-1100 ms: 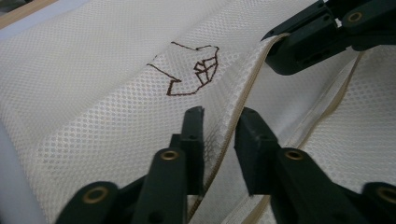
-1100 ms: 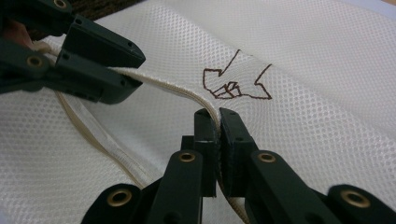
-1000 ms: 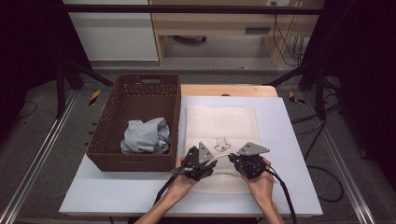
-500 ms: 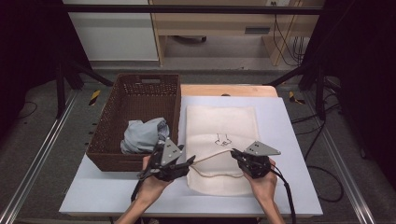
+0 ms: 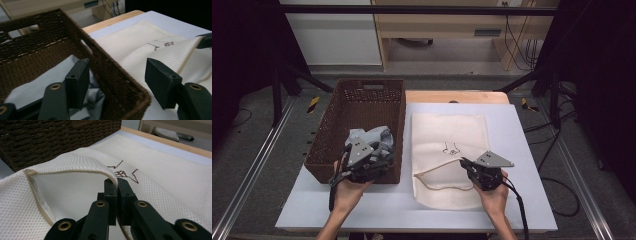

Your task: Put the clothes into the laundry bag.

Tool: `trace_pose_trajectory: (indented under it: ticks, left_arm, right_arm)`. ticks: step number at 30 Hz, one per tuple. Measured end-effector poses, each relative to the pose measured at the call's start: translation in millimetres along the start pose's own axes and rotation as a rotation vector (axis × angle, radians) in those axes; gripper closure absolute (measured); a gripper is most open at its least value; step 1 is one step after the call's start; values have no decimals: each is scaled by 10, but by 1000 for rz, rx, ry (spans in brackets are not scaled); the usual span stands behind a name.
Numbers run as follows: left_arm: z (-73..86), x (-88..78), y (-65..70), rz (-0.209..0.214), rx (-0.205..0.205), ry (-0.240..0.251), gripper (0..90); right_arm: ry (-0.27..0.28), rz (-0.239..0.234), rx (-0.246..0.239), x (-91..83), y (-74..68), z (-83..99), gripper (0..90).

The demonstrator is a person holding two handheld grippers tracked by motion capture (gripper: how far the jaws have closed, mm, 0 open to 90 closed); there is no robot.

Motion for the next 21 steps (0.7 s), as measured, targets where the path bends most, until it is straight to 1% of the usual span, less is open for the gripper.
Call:
trace_pose_trajectory:
  ticks: [4,8,12,16,18,21]
  left_arm:
    - [4,-43,-204,-44,-31,11,346]
    - [5,-74,-400,-81,-43,-2,314]
    - [-2,-90,-545,-94,-37,-21,271]
    - [-22,-97,-668,-105,-46,-43,231]
    - [-43,-98,-707,-103,-47,-49,213]
    - [-71,-95,-764,-111,-44,-54,206]
  right_arm:
    - [5,1,2,-6,3,-6,870]
    - [6,3,1,-15,11,-10,870]
    - [4,4,-2,-15,9,-9,871]
    - [1,-2,2,-15,13,-11,871]
    - [1,-2,4,-22,17,-14,870]
    - [-5,-1,3,-24,25,-6,871]
Point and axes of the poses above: each handheld gripper's, and its own axes: x roughly forward along the jaws, z roughly out of its underside, y roughly to its right, the point moved 9 cm from there along x, roughly forward along the jaws, and after that the axes turned 2 degrees about z, right-handed, at the moved point
